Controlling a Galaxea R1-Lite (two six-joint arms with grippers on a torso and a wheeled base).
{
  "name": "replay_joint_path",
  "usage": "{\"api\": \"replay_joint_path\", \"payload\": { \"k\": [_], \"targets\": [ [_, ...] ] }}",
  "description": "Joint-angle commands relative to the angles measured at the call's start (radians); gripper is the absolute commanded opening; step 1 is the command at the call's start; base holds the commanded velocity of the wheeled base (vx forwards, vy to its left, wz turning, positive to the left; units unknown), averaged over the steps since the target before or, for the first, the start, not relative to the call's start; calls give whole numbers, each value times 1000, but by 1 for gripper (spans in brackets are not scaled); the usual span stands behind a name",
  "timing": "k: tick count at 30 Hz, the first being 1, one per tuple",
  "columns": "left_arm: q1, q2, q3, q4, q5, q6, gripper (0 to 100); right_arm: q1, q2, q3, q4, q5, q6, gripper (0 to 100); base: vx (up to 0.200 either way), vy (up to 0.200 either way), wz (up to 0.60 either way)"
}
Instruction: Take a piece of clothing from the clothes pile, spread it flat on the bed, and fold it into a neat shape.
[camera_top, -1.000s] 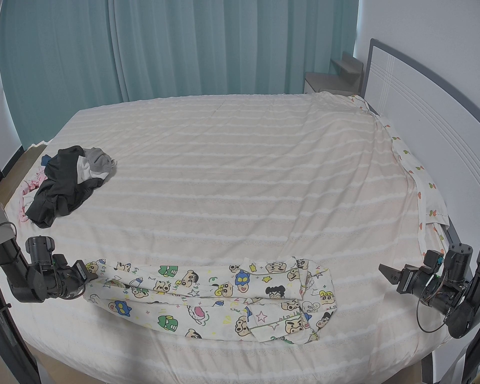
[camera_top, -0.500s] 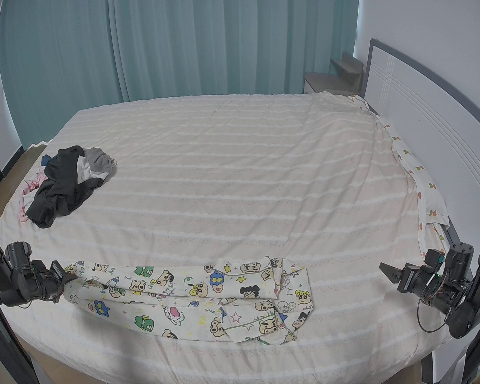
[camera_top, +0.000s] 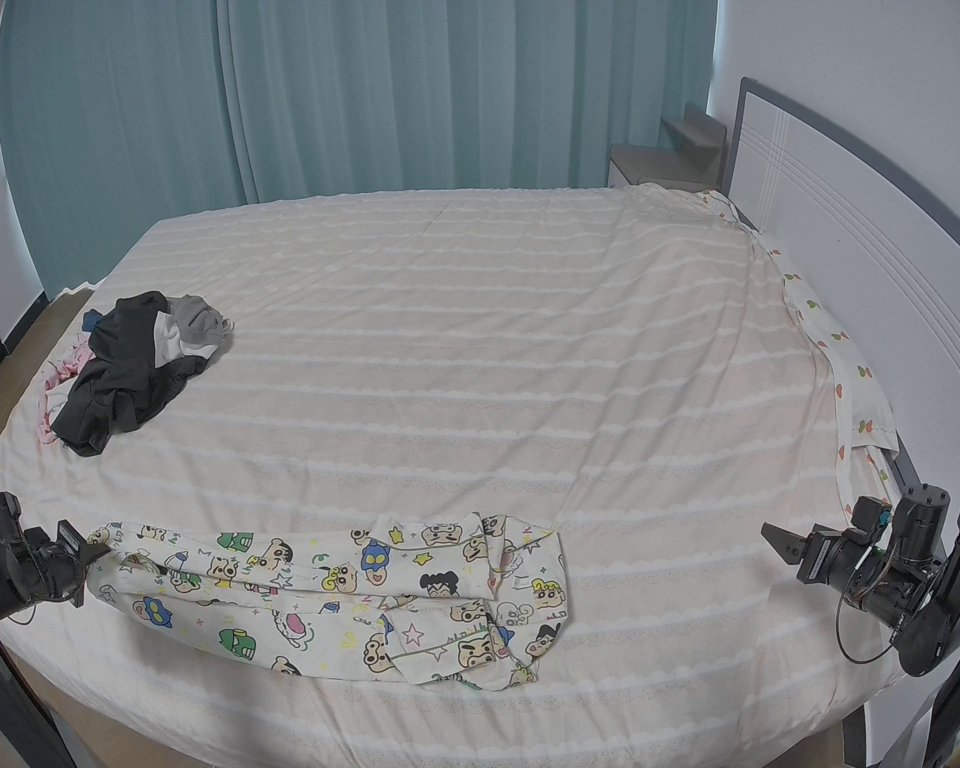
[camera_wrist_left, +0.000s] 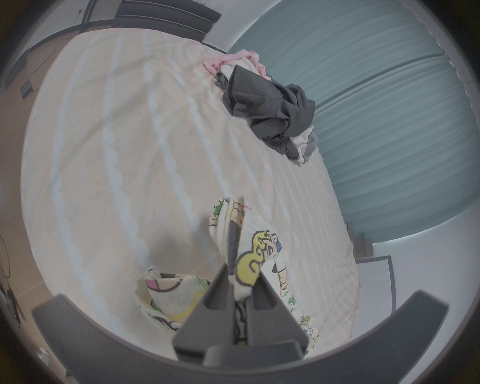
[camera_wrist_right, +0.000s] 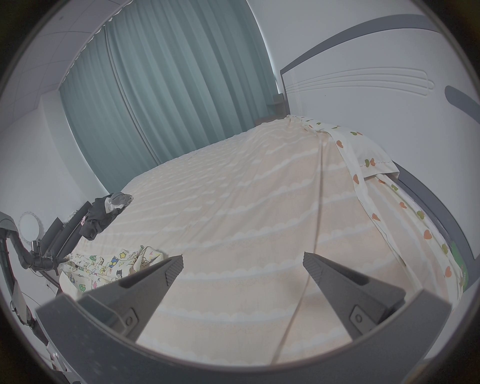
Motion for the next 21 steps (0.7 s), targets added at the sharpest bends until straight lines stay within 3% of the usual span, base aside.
{"api": "replay_joint_path", "payload": {
  "k": [1, 7, 14, 15, 16, 19, 21],
  "targets": [
    [26, -13, -4, 0, -9, -3, 0, 0, -9, 18, 0, 0, 0, 100, 0, 0, 0],
    [-14, -126, 2, 6, -8, -84, 0, 0, -13, 18, 0, 0, 0, 100, 0, 0, 0],
    [-175, -282, 45, 15, 18, -127, 0, -2, -11, 18, 0, 0, 0, 100, 0, 0, 0],
    [-253, -332, 50, 38, 55, -149, 0, -2, -13, 18, 0, 2, 0, 100, 0, 0, 0],
    [-273, -339, 48, 44, 66, -153, 0, -2, -13, 18, 0, 2, 0, 100, 0, 0, 0],
    [-434, -385, 41, 86, 172, -158, 0, -3, -13, 18, 0, 2, 0, 100, 0, 0, 0],
    [-477, -393, 41, 87, 199, -158, 0, -3, -13, 18, 0, 2, 0, 100, 0, 0, 0]
  ]
}}
